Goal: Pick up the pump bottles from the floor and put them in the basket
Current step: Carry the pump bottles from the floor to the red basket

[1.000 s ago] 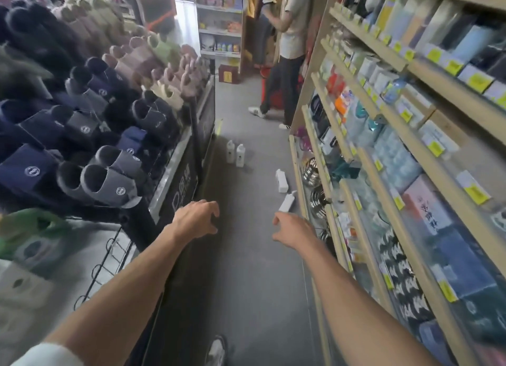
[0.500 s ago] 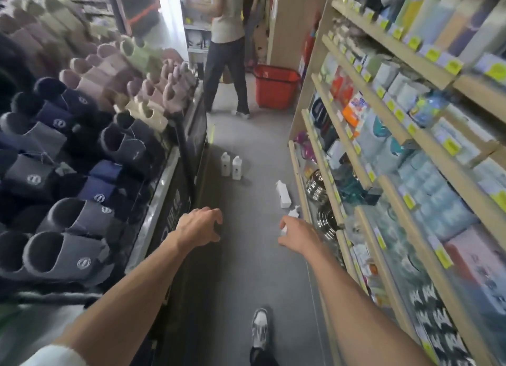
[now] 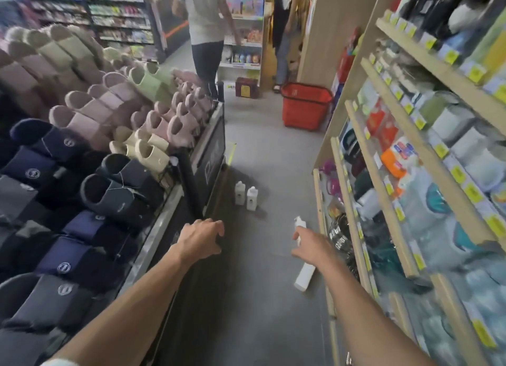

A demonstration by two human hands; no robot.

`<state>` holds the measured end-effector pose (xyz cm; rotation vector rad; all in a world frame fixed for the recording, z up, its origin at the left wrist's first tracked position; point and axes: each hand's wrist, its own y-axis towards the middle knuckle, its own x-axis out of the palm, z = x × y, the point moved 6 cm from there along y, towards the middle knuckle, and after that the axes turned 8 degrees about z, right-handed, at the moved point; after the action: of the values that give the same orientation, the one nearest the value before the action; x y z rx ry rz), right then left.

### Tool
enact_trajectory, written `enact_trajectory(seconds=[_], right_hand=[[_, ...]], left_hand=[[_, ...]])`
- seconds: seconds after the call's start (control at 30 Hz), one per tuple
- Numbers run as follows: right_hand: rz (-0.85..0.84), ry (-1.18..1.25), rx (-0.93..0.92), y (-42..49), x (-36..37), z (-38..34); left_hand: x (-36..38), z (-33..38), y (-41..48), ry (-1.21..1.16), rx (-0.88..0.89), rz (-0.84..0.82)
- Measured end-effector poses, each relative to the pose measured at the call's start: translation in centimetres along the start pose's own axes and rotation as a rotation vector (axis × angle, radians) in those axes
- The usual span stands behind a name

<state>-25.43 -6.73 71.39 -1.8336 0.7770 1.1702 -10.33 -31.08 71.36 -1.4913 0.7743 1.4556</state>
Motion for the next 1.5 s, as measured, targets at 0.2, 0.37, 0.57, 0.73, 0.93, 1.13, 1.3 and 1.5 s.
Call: enact_trajectory(seconds=[0.2,0.37,0.57,0.73,0.93,1.13,1.3,1.5], right_hand=[[-0.041,-0.042,-0.024,10.0,-1.3,-1.5],[-0.034,-0.099,-0.074,18.6,-2.5,-4.7],[0.009,-0.210,-0.110,27.8,-4.7,-7.8],[0.014,-0.193,-0.093,35.0,-6.6,-8.9],[0.003,-0.174,-0.093,42.4,-8.5,-9.8],[-0.016,-0.151,-0.107,49.9,-9.2,-9.8],[-0.057,-0.127,-0.107,56.1,-8.6,-9.9],[-0.054,-0.110,-0.124,64.0,-3.9,-9.5]], left_hand=[[-0.3,-2.0,8.5,-0.031,-0.045,0.033],[-2.0,-4.5,17.3,-0.047,-0.047,0.114],[-3.7,-6.8,28.4,-0.063,-0.003,0.104],[-5.4,-8.2,36.3,-0.048,0.016,0.084],[-6.6,-9.1,44.0,-0.029,0.035,0.077],[-6.4,-9.3,50.9,-0.015,0.007,0.065],[-4.6,-9.6,56.2,0.005,-0.026,-0.001],[2.4,-9.8,63.7,-0.008,-0.029,-0.019]])
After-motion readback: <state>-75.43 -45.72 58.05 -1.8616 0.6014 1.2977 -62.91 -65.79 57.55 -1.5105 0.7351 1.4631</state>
